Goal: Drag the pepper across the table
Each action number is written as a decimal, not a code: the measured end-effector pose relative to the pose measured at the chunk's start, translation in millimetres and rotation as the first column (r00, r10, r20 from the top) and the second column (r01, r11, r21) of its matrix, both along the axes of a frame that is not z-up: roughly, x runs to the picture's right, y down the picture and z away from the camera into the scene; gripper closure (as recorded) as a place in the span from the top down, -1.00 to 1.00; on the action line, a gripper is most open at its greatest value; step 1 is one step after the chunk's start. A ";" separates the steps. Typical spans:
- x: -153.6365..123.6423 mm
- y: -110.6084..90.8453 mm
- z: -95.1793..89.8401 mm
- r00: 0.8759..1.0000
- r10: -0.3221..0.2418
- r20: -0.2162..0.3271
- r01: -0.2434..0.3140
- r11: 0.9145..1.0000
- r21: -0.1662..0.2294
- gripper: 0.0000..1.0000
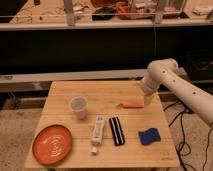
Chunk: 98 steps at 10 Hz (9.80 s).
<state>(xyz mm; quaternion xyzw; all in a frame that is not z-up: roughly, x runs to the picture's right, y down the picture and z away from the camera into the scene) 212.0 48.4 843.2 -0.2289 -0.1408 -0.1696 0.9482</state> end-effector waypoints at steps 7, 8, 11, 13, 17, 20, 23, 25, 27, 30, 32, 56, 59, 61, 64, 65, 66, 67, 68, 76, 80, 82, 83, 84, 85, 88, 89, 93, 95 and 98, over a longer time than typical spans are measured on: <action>-8.5 7.4 19.8 0.998 -0.021 0.054 0.022 1.000 -0.022 0.60; -11.8 7.8 22.1 0.998 -0.028 0.062 0.029 0.999 -0.024 0.60; -15.3 11.0 27.5 0.996 -0.039 0.080 0.042 0.998 -0.037 0.60; -18.2 16.1 33.3 0.995 -0.043 0.092 0.048 0.998 -0.045 0.60; -21.3 24.4 40.9 0.993 -0.053 0.106 0.060 0.996 -0.066 0.60; -23.5 24.8 45.8 0.991 -0.070 0.111 0.079 0.994 -0.079 0.60; -20.7 27.7 49.7 0.990 -0.081 0.115 0.092 0.992 -0.086 0.60; -22.9 28.4 52.6 0.988 -0.089 0.124 0.100 0.991 -0.091 0.60; -23.8 28.9 54.5 0.987 -0.097 0.127 0.109 0.990 -0.093 0.60; -24.7 32.4 59.9 0.983 -0.119 0.137 0.134 0.986 -0.099 0.60; -26.9 33.1 62.9 0.981 -0.130 0.142 0.145 0.984 -0.099 0.60; -34.6 56.2 85.6 0.953 -0.252 0.167 0.274 0.955 -0.119 0.60; -38.4 57.3 90.3 0.948 -0.272 0.167 0.293 0.949 -0.115 0.60; -38.5 57.7 91.8 0.946 -0.278 0.166 0.299 0.948 -0.114 0.44; -43.5 54.2 93.7 0.944 -0.287 0.164 0.307 0.945 -0.112 -0.12; -44.0 53.4 94.3 0.944 -0.289 0.163 0.308 0.945 -0.111 -0.33; -43.2 53.5 94.1 0.944 -0.289 0.160 0.309 0.945 -0.112 -0.54; -44.0 54.9 93.2 0.940 -0.298 0.165 0.318 0.942 -0.107 -0.79; -48.3 58.5 89.9 0.933 -0.315 0.175 0.336 0.936 -0.104 -0.90; -66.2 82.6 65.2 0.902 -0.380 0.205 0.405 0.909 -0.095 -0.92; -72.5 90.1 63.4 0.895 -0.392 0.211 0.419 0.902 -0.101 -0.92; -72.7 90.8 64.6 0.898 -0.386 0.211 0.413 0.905 -0.102 -0.92; -73.9 91.2 65.4 0.898 -0.386 0.212 0.414 0.905 -0.102 -0.92; -74.5 91.2 65.5 0.897 -0.388 0.213 0.415 0.904 -0.101 -0.92; -74.6 91.2 65.5 0.897 -0.388 0.213 0.415 0.904 -0.101 -0.92; -74.7 91.2 65.4 0.897 -0.388 0.213 0.415 0.904 -0.101 -0.92; -74.8 91.2 65.4 0.896 -0.388 0.213 0.416 0.904 -0.101 -0.92; -75.8 91.5 65.4 0.895 -0.390 0.215 0.418 0.903 -0.101 -0.92; -75.9 91.6 65.3 0.895 -0.390 0.215 0.418 0.903 -0.102 -0.92; -75.9 91.6 65.2 0.895 -0.390 0.215 0.418 0.903 -0.102 -0.92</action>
